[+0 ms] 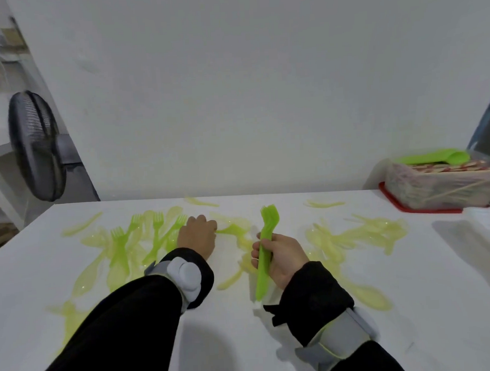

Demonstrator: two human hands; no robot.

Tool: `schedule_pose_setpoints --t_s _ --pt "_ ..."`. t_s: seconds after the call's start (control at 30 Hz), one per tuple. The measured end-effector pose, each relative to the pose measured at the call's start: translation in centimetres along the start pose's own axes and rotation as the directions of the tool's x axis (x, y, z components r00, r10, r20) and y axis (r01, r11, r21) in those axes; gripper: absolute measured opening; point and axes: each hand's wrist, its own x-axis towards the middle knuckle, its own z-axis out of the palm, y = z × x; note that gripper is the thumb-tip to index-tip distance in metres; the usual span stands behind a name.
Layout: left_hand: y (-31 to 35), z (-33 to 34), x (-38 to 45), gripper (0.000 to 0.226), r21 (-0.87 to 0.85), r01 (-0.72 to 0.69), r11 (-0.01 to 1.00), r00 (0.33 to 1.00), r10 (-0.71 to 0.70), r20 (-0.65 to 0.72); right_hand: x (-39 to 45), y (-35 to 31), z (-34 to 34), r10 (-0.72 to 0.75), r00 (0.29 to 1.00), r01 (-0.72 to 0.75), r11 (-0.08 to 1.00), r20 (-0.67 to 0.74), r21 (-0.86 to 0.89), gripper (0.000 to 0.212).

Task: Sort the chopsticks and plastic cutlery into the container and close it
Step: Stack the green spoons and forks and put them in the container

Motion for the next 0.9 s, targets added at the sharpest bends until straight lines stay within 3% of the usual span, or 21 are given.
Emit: schedule_pose_setpoints --t_s 0.17,0.3,0.43,0.53,0.67,0.9 --pt "0.6 -0.9 0.1 0.021 -0.029 -0.075 0.997 0.987 0.071 -0.142 0.0 0.2 0.1 -0.007 1.0 0.007 0.999 -0.005 -0.04 0.022" --pt "0.1 -4.9 -0.6 0.02 -0.304 -0.085 0.949 0.956 -0.009 -0.295 -0.3 0.3 0.7 -0.02 1.0 0.02 0.999 -0.004 -0.036 0.021" --pt "-1.6 -8.2 -3.0 0.031 -0.528 -0.029 0.849 0.96 -0.123 -0.251 -0.8 0.7 1.4 -0.021 1.0 0.021 1.0 0.005 -0.014 0.022" --pt "-3.0 -8.3 -6.0 0.042 -0.51 0.045 0.859 0.972 -0.155 -0.175 -1.5 1.3 2.1 -0.009 1.0 0.009 1.0 0.024 0.014 0.025" --pt "-4.8 -5.5 -9.6 0.036 -0.437 0.105 0.893 0.986 -0.15 -0.07 -2.4 2.0 3.0 0.0 0.999 -0.002 1.0 0.042 0.028 0.024" --pt "-3.8 -1.5 -13.9 0.038 -0.168 0.161 0.972 0.986 -0.154 0.058 -3.8 3.0 4.3 0.006 0.999 -0.007 1.0 0.045 0.018 0.024"
